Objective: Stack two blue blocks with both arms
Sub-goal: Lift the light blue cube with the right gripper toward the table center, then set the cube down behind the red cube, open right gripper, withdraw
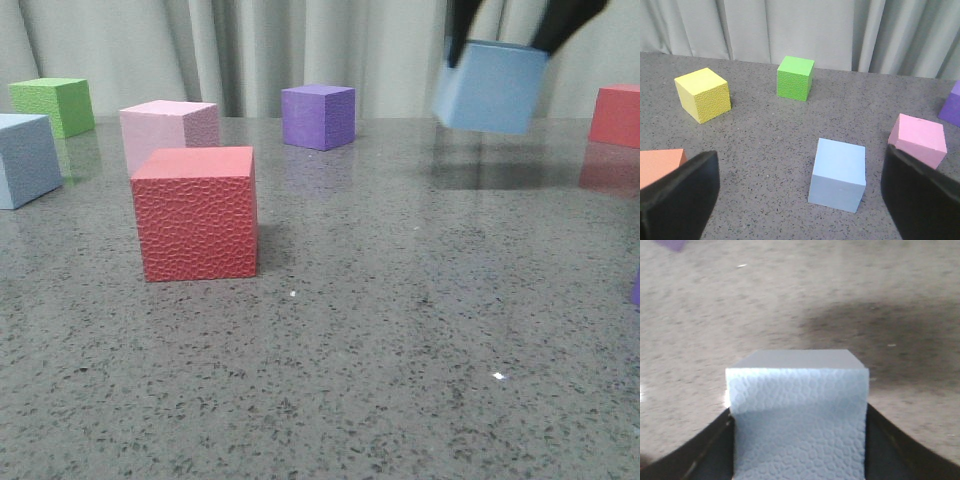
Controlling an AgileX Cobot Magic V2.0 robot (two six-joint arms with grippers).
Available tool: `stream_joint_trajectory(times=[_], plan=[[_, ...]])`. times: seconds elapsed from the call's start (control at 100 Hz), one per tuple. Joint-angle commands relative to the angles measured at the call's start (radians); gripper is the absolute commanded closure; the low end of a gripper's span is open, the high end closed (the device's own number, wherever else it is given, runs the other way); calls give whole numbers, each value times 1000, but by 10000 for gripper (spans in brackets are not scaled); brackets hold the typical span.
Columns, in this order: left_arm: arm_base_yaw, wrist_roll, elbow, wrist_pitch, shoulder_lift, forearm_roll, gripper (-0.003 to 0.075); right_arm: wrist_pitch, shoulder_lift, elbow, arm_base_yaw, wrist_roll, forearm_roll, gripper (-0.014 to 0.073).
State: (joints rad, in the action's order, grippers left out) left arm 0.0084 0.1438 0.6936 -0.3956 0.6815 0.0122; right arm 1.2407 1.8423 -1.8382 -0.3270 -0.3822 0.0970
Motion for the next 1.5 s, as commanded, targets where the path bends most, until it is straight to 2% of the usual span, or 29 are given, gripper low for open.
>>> stream_joint_trajectory(times=[0.0,0.25,0.76,0.88,1.1,1.49], plan=[[2,2,39,81,4,12,92,15,-20,-53,-52,-39,9,258],[2,2,39,81,4,12,92,-121,33,-90,-162,-140,9,258],[2,2,39,81,4,12,92,-145,71,-90,-165,-148,34,256],[2,2,39,81,4,12,92,-146,71,-90,-165,-148,34,218],[2,2,39,81,4,12,92,-144,71,-90,-165,-148,38,40],[2,2,39,75,4,12,92,-138,47,-90,-165,-148,40,32]])
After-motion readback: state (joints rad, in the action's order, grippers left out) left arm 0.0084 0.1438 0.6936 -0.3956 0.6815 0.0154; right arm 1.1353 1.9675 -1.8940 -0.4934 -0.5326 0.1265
